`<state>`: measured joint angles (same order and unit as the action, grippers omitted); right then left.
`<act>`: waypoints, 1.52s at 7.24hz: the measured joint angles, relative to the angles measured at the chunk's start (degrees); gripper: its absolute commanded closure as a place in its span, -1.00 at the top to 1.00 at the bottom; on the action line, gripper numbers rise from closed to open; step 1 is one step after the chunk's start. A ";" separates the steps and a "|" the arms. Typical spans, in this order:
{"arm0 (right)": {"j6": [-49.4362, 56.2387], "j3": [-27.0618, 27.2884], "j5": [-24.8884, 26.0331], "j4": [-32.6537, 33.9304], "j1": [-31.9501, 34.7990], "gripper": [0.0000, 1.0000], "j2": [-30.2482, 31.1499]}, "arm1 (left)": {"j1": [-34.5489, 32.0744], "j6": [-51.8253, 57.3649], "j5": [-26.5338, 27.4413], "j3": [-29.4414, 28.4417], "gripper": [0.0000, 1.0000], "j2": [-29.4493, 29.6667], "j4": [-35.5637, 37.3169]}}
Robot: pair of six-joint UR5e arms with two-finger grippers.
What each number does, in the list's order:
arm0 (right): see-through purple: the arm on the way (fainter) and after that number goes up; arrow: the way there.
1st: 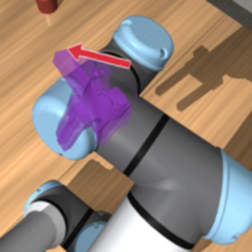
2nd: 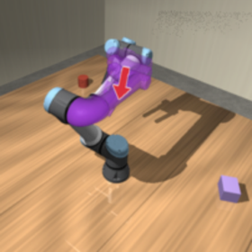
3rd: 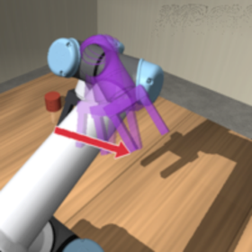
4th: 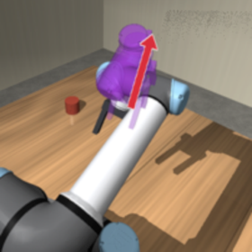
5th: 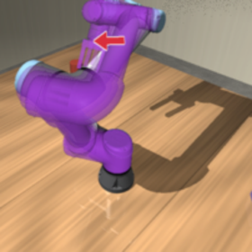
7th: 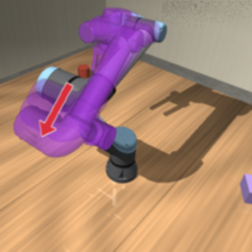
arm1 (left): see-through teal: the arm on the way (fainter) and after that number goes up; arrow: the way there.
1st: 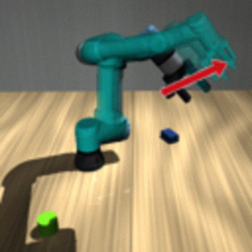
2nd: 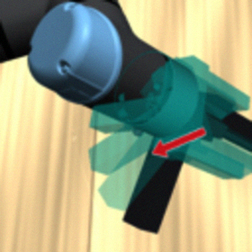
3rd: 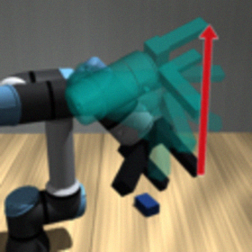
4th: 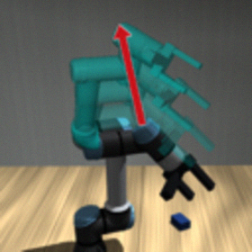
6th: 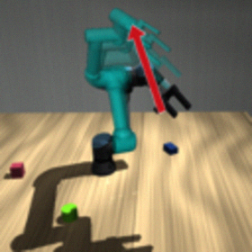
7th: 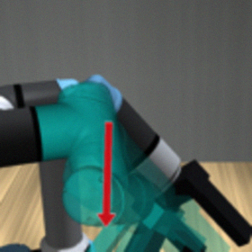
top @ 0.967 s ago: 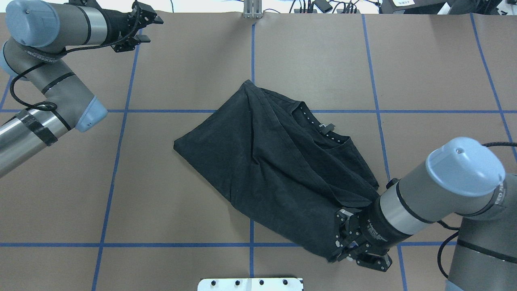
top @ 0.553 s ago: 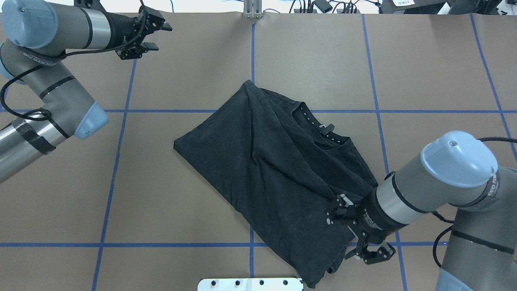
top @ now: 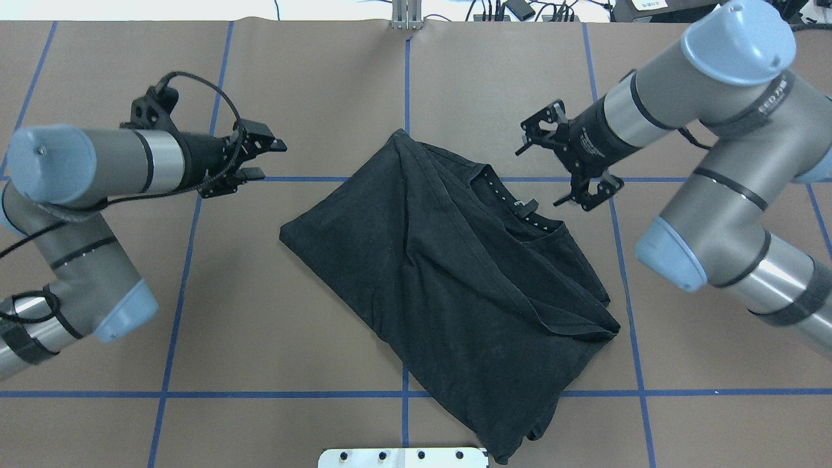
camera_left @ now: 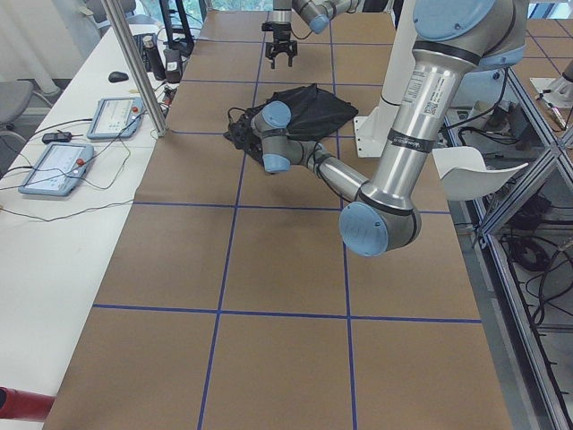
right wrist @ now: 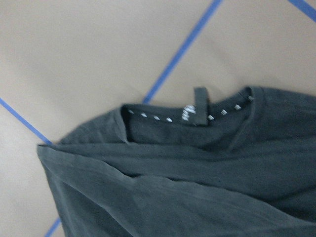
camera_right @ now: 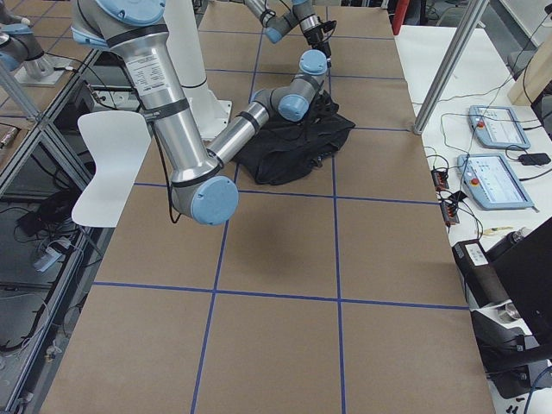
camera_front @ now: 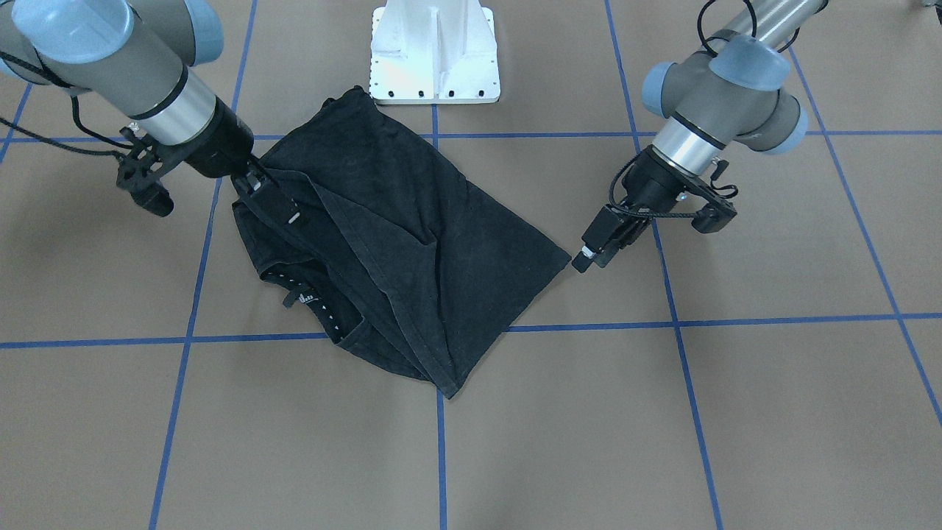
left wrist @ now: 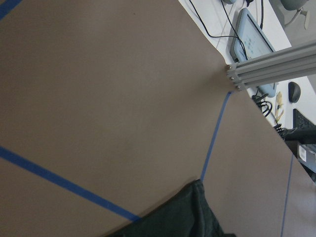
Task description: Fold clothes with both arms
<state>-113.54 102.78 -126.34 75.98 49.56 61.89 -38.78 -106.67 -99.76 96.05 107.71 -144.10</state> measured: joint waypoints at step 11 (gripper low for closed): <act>7.93 -17.05 5.76 -0.73 1.82 1.00 -9.22 | 8.78 1.03 6.07 -0.12 -0.40 3.58 23.48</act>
<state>-105.61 85.74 -120.58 75.25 51.38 52.68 -30.00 -105.65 -93.69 95.93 111.29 -120.62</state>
